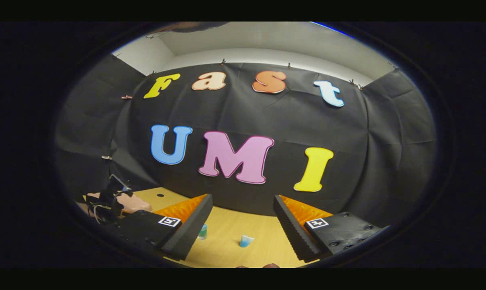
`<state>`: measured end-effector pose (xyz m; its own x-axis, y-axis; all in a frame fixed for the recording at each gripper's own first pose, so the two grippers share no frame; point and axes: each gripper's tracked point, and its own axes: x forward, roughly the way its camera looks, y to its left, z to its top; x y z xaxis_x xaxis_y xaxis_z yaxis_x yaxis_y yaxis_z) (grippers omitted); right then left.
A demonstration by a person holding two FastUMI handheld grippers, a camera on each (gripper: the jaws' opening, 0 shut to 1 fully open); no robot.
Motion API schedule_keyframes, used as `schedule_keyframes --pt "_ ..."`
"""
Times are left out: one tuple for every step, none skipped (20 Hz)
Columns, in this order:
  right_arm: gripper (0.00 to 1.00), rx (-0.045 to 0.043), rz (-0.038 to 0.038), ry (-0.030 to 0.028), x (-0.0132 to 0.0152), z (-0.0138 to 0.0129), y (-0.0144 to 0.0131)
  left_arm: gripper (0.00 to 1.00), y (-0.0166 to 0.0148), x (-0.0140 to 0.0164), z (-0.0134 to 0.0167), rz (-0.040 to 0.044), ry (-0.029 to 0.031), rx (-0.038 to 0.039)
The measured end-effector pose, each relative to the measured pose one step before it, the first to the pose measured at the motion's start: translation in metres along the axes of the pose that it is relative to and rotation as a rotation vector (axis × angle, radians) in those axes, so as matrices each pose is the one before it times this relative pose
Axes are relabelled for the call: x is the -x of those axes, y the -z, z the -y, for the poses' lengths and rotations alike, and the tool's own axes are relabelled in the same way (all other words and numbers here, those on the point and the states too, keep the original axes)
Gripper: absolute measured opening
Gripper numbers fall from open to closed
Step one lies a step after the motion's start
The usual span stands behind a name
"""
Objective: First open the suitcase, pack the skin care products into it, and then close the suitcase.
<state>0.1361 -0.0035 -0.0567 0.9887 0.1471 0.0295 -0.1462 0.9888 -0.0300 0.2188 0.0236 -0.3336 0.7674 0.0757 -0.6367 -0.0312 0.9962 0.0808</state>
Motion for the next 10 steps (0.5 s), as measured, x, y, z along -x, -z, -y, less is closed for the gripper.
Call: schedule_keyframes --pt "0.96 -0.0196 0.00021 -0.00867 -0.00659 0.00178 0.00159 0.96 0.00604 -0.01112 -0.00407 -0.04783 -0.02458 0.0111" --pt "0.96 -0.00533 -0.00479 -0.00139 -0.00804 0.00405 0.00306 0.94 0.00294 -0.00778 -0.00136 -0.03098 -0.01094 0.00568" --pt "0.96 0.00375 -0.00719 0.00009 -0.00788 0.00352 0.00432 0.96 0.00445 -0.00682 -0.00057 -0.03233 -0.00677 0.00526" --pt "0.95 -0.00006 -0.00542 -0.00164 -0.00636 0.00214 0.00183 0.96 0.00299 -0.00707 0.00037 -0.02795 0.0032 0.0038" --pt "0.96 -0.01389 0.0009 -0.01032 -0.00633 0.00032 -0.00022 0.94 0.00633 -0.00584 0.00046 -0.03355 0.00946 0.00864" --pt "0.96 -0.02271 -0.00095 -0.01461 -0.00607 -0.00229 -0.00031 0.82 0.00812 -0.00774 -0.00043 -0.04362 0.0111 0.01885" --pt "0.96 -0.00597 -0.00083 -0.00539 -0.00339 0.00056 0.00035 0.7 0.00733 -0.00267 -0.00113 -0.03214 0.0082 0.0154" --pt "0.96 0.00246 -0.00417 -0.00406 -0.00301 0.00196 0.00196 0.65 0.00268 -0.00028 -0.0075 -0.01653 -0.02672 -0.00076" --pt "0.96 0.00603 -0.00527 -0.00367 -0.00235 0.00095 0.00263 0.46 -0.00086 -0.00588 -0.00159 -0.00078 0.00721 -0.00606" --pt "0.96 0.00444 -0.00428 -0.00299 -0.00153 0.00116 0.0013 0.28 -0.00352 0.00699 0.00551 0.00104 0.00977 -0.02818"
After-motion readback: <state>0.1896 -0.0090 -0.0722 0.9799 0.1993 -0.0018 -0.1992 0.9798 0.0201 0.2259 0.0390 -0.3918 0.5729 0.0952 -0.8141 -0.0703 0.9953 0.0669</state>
